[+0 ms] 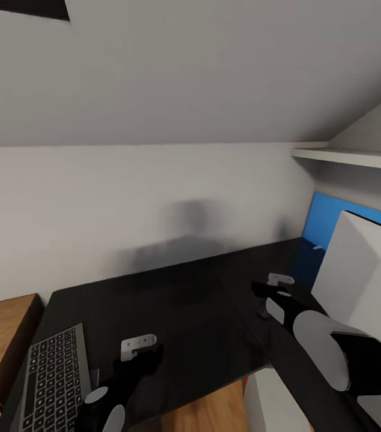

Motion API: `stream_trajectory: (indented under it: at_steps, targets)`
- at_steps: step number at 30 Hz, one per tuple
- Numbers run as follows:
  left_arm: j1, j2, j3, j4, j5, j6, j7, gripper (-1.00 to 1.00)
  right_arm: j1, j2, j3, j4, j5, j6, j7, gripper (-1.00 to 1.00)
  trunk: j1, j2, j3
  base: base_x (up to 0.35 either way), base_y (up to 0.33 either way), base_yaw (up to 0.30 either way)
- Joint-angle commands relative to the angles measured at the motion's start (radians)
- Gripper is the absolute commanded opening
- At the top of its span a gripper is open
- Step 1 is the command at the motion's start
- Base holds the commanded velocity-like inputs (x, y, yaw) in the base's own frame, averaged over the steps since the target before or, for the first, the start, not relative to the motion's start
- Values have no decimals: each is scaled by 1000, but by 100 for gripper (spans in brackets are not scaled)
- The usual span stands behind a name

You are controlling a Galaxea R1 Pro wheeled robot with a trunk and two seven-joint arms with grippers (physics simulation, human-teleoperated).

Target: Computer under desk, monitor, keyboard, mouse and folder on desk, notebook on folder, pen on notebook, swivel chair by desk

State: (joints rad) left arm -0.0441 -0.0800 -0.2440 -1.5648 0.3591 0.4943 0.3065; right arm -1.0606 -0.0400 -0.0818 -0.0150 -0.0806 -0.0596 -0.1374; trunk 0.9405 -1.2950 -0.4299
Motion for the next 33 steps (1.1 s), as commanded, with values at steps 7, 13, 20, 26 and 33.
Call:
stream_trajectory:
  at_steps: [7,13,20,26,33]
  targets:
    - [-1,0,-1,-1,11,3,9,100,-1,0,-7,1,-7,-3,-1,100,27,-50,-23,0,0,0]
    - [0,0,-1,-1,11,3,9,100,-1,0,-9,1,-6,3,-9,100,50,-92,-42,0,0,0]
    - [0,-1,-1,-1,11,3,10,100,-1,-2,-10,1,-7,58,-11,100,77,-141,-64,0,0,0]
    - [0,-1,-1,-1,11,3,10,100,-1,-2,-10,1,-8,77,-11,100,100,-183,-83,0,0,0]
    - [0,-1,-1,-1,11,3,10,100,-1,-3,-10,1,-7,82,-11,100,127,-232,-105,0,0,0]
